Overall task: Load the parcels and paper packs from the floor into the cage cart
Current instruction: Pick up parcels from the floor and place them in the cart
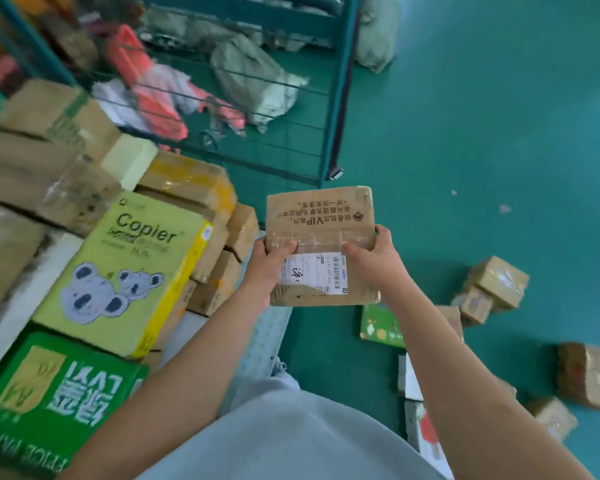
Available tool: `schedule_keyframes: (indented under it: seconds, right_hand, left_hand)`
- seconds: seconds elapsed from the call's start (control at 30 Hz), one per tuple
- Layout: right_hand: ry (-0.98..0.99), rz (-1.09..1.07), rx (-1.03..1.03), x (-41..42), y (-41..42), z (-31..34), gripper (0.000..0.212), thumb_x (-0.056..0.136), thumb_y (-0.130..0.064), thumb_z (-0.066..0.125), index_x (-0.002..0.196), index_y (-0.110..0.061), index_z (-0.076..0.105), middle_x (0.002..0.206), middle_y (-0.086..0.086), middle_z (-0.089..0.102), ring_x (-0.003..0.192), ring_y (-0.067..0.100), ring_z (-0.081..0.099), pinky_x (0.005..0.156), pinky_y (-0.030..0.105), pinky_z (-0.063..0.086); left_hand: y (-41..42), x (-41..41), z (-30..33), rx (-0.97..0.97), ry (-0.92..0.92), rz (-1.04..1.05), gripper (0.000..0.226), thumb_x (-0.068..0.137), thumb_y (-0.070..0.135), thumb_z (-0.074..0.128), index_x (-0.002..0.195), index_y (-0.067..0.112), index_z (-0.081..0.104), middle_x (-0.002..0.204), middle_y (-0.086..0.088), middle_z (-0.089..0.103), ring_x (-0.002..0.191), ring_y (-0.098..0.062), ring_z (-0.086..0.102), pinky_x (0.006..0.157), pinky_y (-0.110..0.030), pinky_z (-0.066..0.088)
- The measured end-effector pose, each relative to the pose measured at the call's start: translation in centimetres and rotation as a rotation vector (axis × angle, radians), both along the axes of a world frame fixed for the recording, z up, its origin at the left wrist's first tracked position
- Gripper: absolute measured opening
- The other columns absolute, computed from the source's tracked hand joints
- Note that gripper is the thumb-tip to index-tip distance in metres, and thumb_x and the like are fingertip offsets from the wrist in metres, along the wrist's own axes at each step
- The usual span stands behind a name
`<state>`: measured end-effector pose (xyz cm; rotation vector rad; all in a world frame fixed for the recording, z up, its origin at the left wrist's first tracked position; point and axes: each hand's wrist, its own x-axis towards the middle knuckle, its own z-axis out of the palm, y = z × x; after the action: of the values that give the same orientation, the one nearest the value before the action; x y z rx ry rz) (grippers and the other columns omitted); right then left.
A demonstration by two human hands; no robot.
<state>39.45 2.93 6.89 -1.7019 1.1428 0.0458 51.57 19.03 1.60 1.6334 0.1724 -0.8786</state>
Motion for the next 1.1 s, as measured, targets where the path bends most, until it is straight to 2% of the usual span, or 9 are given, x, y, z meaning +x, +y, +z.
schedule_keyframes:
  seconds: [0.23,0.33,0.4,0.53,0.6,0.77,0.9,0.97,1.1]
  right_hand:
    - [0.023,0.280,-0.110,12.0,5.3,-0.1,0.058,0.094,-0.038,0.063,0.143,-0.025,0.035,0.121,-0.005,0.064,0.100,0.023,0.066,0.078,0.038,0.049]
    - [0.036,0.398,-0.146,15.8,7.8,0.2,0.058,0.094,-0.039,0.063,0.142,-0.023,0.035,0.117,-0.003,0.064,0.096,0.023,0.066,0.070,0.035,0.048]
    - [0.036,0.471,-0.170,18.0,9.4,0.6,0.055,0.095,-0.037,0.063,0.140,-0.022,0.036,0.110,-0.006,0.063,0.090,0.019,0.065,0.060,0.031,0.043]
    - [0.040,0.596,-0.191,21.7,12.5,1.1,0.049,0.094,-0.034,0.063,0.135,-0.023,0.038,0.108,-0.004,0.066,0.087,0.019,0.067,0.061,0.032,0.046]
    - [0.041,0.632,-0.201,23.3,13.6,1.2,0.048,0.093,-0.033,0.062,0.132,-0.023,0.037,0.104,-0.004,0.066,0.086,0.021,0.068,0.067,0.036,0.051]
    - [0.013,0.731,-0.213,27.2,15.5,1.3,0.054,0.093,-0.031,0.063,0.138,-0.023,0.036,0.092,-0.012,0.060,0.084,0.021,0.067,0.069,0.037,0.052]
    - [-0.007,0.780,-0.210,31.1,15.5,1.1,0.048,0.092,-0.029,0.063,0.132,-0.026,0.037,0.100,-0.006,0.064,0.083,0.020,0.065,0.071,0.037,0.051]
    - [-0.020,0.816,-0.201,33.9,14.9,1.0,0.054,0.092,-0.028,0.063,0.139,-0.025,0.036,0.103,-0.005,0.064,0.082,0.019,0.065,0.070,0.036,0.050]
    - [-0.027,0.847,-0.225,38.9,13.1,0.8,0.050,0.090,-0.029,0.063,0.134,-0.024,0.040,0.108,0.000,0.067,0.091,0.026,0.067,0.078,0.040,0.053]
  left_hand:
    - [7.6,7.2,0.3,-0.047,-0.034,0.260,0.030,0.093,0.030,0.074,0.118,0.026,0.057,0.114,-0.002,0.073,0.097,-0.023,0.074,0.090,-0.051,0.059]
    - [10.5,8.6,0.2,-0.053,-0.029,0.366,0.032,0.094,0.032,0.073,0.119,0.028,0.054,0.115,-0.001,0.071,0.099,-0.021,0.071,0.089,-0.046,0.058]
    - [12.3,9.1,0.5,-0.047,-0.031,0.421,0.037,0.096,0.033,0.072,0.126,0.026,0.051,0.115,0.000,0.070,0.096,-0.016,0.070,0.078,-0.036,0.055]
    - [15.4,10.4,0.5,-0.011,-0.049,0.530,0.041,0.098,0.036,0.069,0.131,0.026,0.048,0.113,0.008,0.066,0.093,-0.007,0.065,0.068,-0.027,0.046]
    - [16.4,10.9,0.7,0.004,-0.053,0.565,0.040,0.098,0.036,0.068,0.131,0.026,0.048,0.118,0.007,0.065,0.096,-0.009,0.064,0.073,-0.030,0.046]
    - [18.3,13.1,0.3,0.015,-0.030,0.677,0.047,0.094,0.041,0.072,0.134,0.030,0.050,0.125,0.007,0.067,0.111,-0.019,0.066,0.101,-0.047,0.051]
    - [18.1,15.6,0.3,0.011,-0.025,0.751,0.049,0.092,0.044,0.072,0.134,0.032,0.050,0.125,0.008,0.067,0.113,-0.021,0.066,0.103,-0.054,0.051]
    - [17.3,17.6,0.4,0.021,-0.029,0.776,0.056,0.090,0.048,0.072,0.139,0.032,0.047,0.129,0.008,0.065,0.117,-0.022,0.064,0.105,-0.054,0.049]
    - [14.9,21.7,0.6,0.047,-0.040,0.793,0.055,0.095,0.048,0.068,0.142,0.031,0.045,0.130,0.008,0.061,0.116,-0.020,0.061,0.104,-0.046,0.048]
